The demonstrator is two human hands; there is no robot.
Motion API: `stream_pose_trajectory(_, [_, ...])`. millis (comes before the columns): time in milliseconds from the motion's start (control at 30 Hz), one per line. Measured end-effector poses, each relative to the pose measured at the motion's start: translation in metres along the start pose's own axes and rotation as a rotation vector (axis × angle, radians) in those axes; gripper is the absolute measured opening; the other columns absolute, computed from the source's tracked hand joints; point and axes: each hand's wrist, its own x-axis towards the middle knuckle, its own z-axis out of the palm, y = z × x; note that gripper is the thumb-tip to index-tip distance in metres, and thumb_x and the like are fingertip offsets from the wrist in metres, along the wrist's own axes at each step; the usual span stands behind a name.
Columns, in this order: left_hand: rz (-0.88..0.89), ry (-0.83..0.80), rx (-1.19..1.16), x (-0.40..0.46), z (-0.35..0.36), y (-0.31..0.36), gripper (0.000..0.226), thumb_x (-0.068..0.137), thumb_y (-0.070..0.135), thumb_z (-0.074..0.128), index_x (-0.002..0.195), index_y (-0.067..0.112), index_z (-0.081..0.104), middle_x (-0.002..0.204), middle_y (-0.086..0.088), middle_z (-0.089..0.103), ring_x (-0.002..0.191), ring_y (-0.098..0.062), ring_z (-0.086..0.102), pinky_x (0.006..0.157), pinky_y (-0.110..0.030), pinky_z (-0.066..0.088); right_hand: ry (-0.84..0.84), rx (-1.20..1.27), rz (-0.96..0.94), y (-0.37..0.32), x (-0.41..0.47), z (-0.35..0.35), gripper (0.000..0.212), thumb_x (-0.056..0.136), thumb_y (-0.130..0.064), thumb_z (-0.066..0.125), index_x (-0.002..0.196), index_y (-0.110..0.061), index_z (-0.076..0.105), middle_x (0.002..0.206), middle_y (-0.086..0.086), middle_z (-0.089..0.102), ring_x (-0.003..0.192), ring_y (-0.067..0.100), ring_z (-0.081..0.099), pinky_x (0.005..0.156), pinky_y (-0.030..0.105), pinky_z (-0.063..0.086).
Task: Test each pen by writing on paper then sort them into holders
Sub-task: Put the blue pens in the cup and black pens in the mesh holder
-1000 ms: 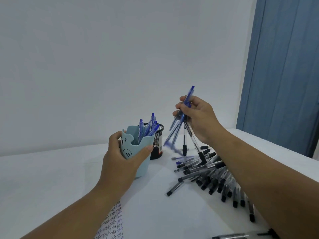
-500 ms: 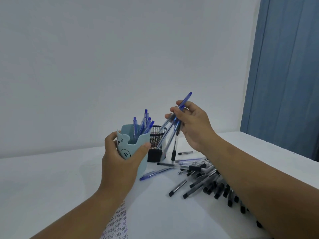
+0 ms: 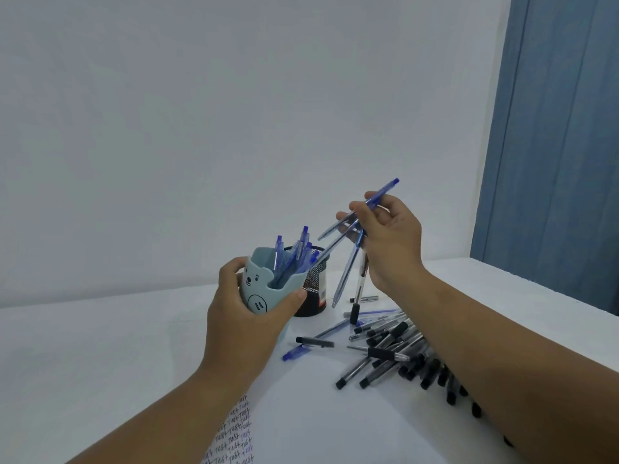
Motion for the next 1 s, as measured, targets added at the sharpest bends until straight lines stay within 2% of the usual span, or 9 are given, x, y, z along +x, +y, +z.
stream_pose_trajectory(167, [0.071,0.003,0.131,0.001,0.0,-0.008,0.069,0.059,0.037,0.095,0.113,0.045,0.052,0.103,0.019,0.063,0.089,-0.002,0.062,0.064,-0.01,0.05,0.158,0.097,-0.058,0.0,0.004,-0.002,0.012,0.098,0.003,0.057,0.102,-0.009,0.054,0.1,0.018,0.064,0.078,0.031,0.075,0.082,0.044,0.061])
stream_pose_trajectory(267, [0.09,0.009,0.163,0.004,0.0,-0.013,0.069,0.058,0.037,0.096,0.112,0.044,0.054,0.104,0.017,0.064,0.092,-0.005,0.063,0.068,-0.016,0.052,0.255,0.179,-0.102,-0.005,0.007,0.0,0.011,0.1,0.001,0.055,0.104,-0.008,0.051,0.111,0.022,0.062,0.079,0.031,0.075,0.085,0.043,0.061])
stream_pose_trajectory(367, [0.116,0.006,0.2,0.004,0.001,-0.014,0.07,0.059,0.04,0.095,0.116,0.044,0.056,0.108,0.018,0.064,0.099,-0.007,0.062,0.079,-0.03,0.057,0.261,0.195,-0.142,-0.013,0.003,0.007,0.011,0.1,0.0,0.055,0.105,-0.008,0.05,0.114,0.021,0.062,0.082,0.032,0.076,0.084,0.04,0.061])
stream_pose_trajectory(467, [0.138,-0.006,0.201,0.001,0.004,-0.011,0.073,0.059,0.044,0.094,0.121,0.044,0.055,0.11,0.018,0.064,0.102,-0.007,0.062,0.08,-0.031,0.058,0.164,0.097,-0.175,-0.01,-0.009,0.017,0.016,0.099,0.005,0.054,0.1,-0.01,0.049,0.106,0.02,0.06,0.082,0.032,0.076,0.082,0.037,0.061])
stream_pose_trajectory(633, [0.128,0.026,0.156,0.0,0.005,-0.007,0.068,0.059,0.049,0.093,0.114,0.046,0.053,0.104,0.019,0.065,0.096,-0.005,0.064,0.072,-0.022,0.055,-0.182,-0.109,-0.204,0.011,-0.034,0.023,0.021,0.098,0.01,0.052,0.098,-0.01,0.05,0.094,0.016,0.058,0.08,0.03,0.075,0.078,0.038,0.061])
stream_pose_trajectory(733, [0.105,0.044,0.14,0.001,0.004,-0.008,0.069,0.06,0.047,0.093,0.115,0.047,0.051,0.104,0.02,0.064,0.095,-0.005,0.064,0.069,-0.019,0.053,-0.362,-0.252,-0.221,0.021,-0.042,0.022,0.02,0.098,0.001,0.056,0.103,-0.018,0.055,0.095,0.009,0.063,0.09,0.03,0.073,0.085,0.042,0.06])
stream_pose_trajectory(833, [0.098,0.045,0.122,0.001,0.004,-0.007,0.071,0.06,0.05,0.092,0.117,0.046,0.051,0.103,0.02,0.065,0.095,-0.003,0.065,0.07,-0.02,0.055,-0.424,-0.499,-0.277,0.025,-0.046,0.019,0.016,0.095,-0.019,0.059,0.107,-0.029,0.06,0.105,0.0,0.067,0.103,0.014,0.066,0.085,0.021,0.053])
stream_pose_trajectory(900, [0.095,0.054,0.104,0.001,0.004,-0.006,0.07,0.06,0.05,0.092,0.116,0.046,0.05,0.103,0.021,0.065,0.094,-0.002,0.065,0.071,-0.021,0.056,-0.427,-0.553,-0.253,0.026,-0.047,0.017,0.025,0.092,-0.026,0.055,0.116,-0.028,0.061,0.114,-0.004,0.066,0.111,0.006,0.06,0.085,0.009,0.045])
stream_pose_trajectory(1000, [0.081,0.063,0.093,0.001,0.005,-0.003,0.072,0.059,0.051,0.092,0.117,0.046,0.049,0.103,0.021,0.064,0.093,-0.002,0.065,0.069,-0.017,0.054,-0.399,-0.518,-0.248,0.025,-0.044,0.017,0.04,0.093,-0.029,0.056,0.133,-0.026,0.053,0.13,-0.011,0.059,0.123,-0.004,0.051,0.095,0.007,0.038])
